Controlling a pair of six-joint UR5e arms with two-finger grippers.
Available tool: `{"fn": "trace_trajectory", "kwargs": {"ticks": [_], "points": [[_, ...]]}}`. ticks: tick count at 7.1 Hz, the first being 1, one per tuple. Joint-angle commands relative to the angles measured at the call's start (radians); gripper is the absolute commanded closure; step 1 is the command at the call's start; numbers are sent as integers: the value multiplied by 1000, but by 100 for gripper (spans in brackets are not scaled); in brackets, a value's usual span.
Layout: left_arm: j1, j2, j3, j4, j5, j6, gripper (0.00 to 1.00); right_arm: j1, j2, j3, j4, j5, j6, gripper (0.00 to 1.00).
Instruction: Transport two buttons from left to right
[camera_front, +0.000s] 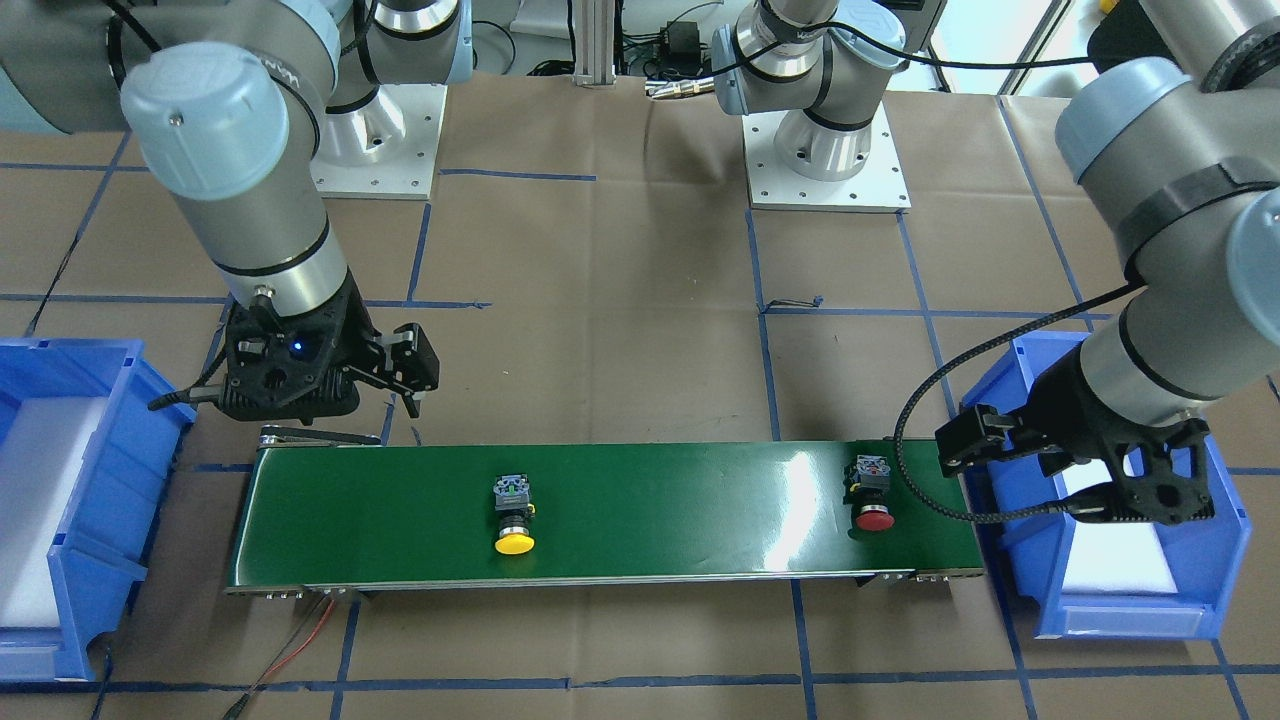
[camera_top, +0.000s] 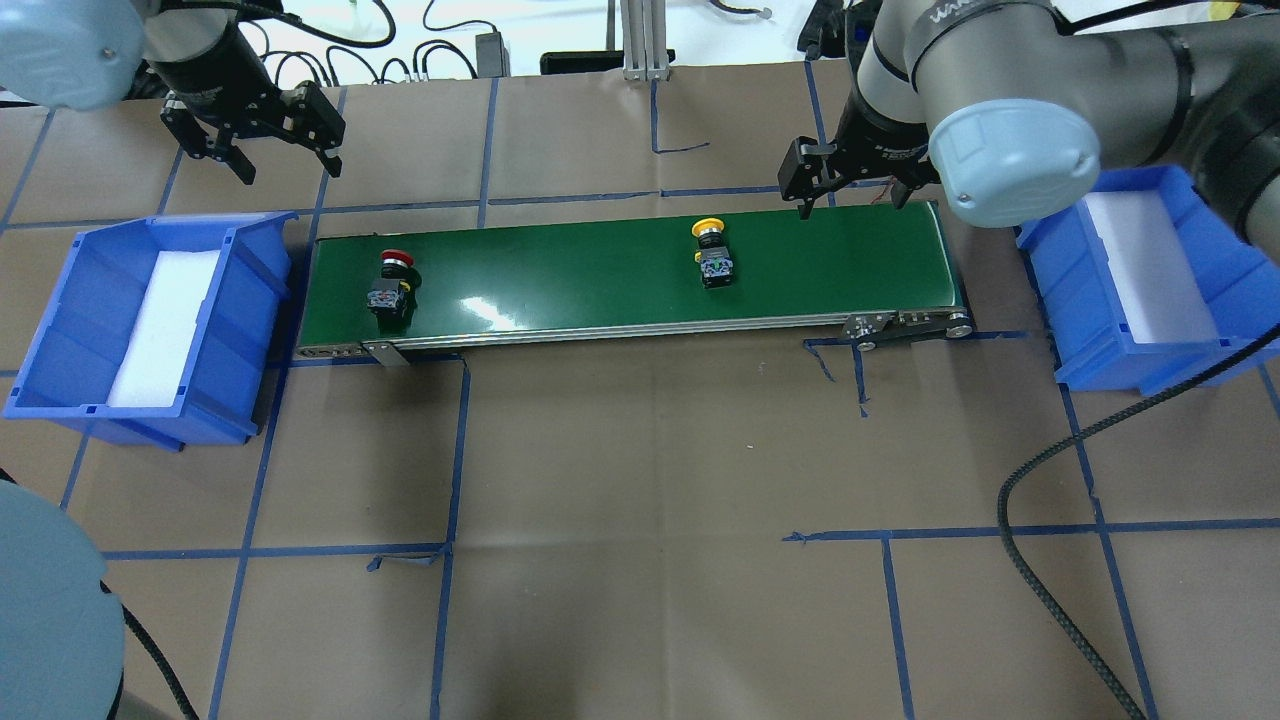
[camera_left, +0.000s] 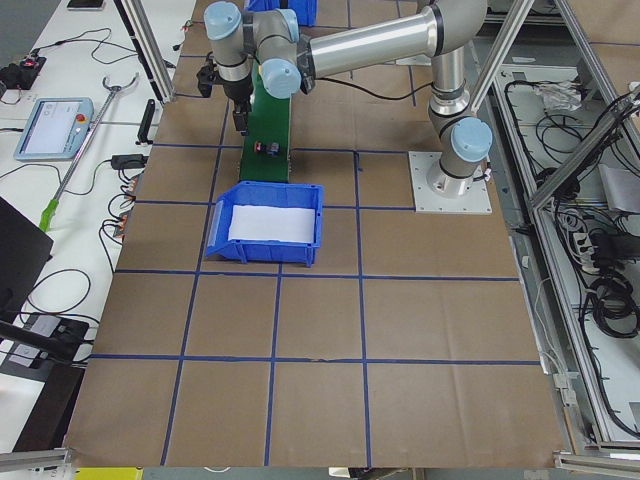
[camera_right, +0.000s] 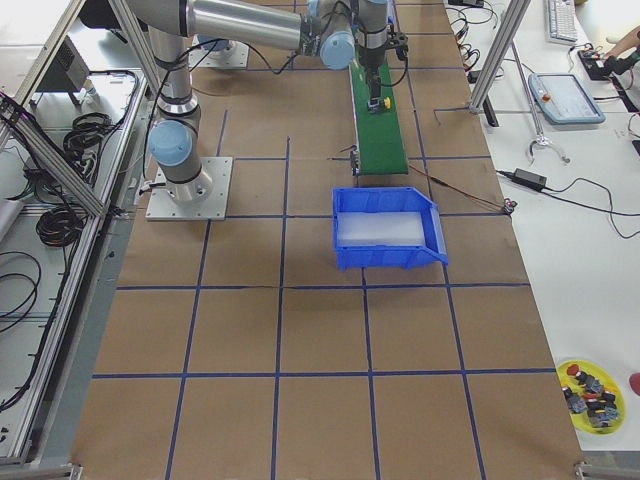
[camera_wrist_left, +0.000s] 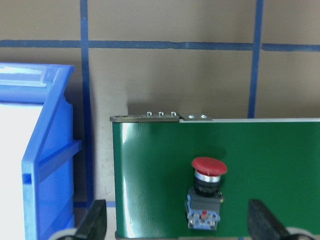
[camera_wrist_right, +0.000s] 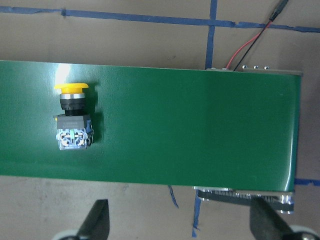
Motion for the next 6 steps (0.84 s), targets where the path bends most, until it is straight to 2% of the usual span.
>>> {"fn": "trace_trajectory", "kwargs": {"ticks": [1,3,6], "points": [[-70,64,71,-159,3,-51,0,3,92,-7,-136,19,8,0],[-153,112,35,-178,-2,-120,0,3,118,-12,-144,48,12,0],[-159,182,-105,-140,-3,-122,0,3,142,2,-143,47,14,0]]}}
